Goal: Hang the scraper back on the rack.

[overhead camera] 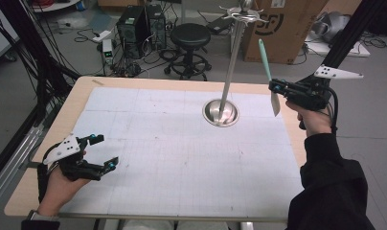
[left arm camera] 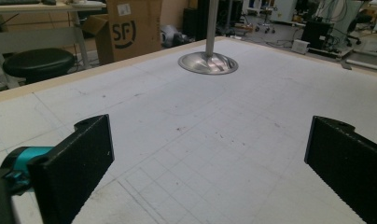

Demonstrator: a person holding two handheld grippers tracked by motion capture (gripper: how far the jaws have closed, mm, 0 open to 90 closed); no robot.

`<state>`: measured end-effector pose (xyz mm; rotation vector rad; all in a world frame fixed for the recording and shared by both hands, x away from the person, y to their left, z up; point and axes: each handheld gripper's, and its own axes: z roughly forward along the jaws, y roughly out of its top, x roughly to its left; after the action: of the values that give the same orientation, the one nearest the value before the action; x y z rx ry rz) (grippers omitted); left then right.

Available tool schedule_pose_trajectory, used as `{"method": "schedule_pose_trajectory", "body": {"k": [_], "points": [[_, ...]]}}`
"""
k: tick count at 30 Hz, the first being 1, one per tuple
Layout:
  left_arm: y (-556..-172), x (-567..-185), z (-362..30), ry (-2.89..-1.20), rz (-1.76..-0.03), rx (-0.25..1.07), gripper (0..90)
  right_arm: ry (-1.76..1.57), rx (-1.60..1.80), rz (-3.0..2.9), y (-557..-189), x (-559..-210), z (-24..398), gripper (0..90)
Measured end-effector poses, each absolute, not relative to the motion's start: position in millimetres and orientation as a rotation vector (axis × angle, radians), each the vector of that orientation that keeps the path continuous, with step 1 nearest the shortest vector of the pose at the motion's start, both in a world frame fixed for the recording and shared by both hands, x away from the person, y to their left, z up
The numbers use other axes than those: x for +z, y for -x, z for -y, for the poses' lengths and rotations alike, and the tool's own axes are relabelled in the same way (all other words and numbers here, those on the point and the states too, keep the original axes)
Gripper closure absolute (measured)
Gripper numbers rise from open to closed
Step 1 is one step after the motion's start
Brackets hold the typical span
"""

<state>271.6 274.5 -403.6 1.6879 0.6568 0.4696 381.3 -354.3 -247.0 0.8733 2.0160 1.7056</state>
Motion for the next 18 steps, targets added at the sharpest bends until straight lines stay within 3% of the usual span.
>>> {"method": "schedule_pose_trajectory", "body": {"k": [18], "points": [[-266.1, -406.9, -283.9, -1.689, -0.684, 0.479, 1.8, -0.891, 1.735, -1.904, -407.5, -234.9, 369.0, 81.0]]}}
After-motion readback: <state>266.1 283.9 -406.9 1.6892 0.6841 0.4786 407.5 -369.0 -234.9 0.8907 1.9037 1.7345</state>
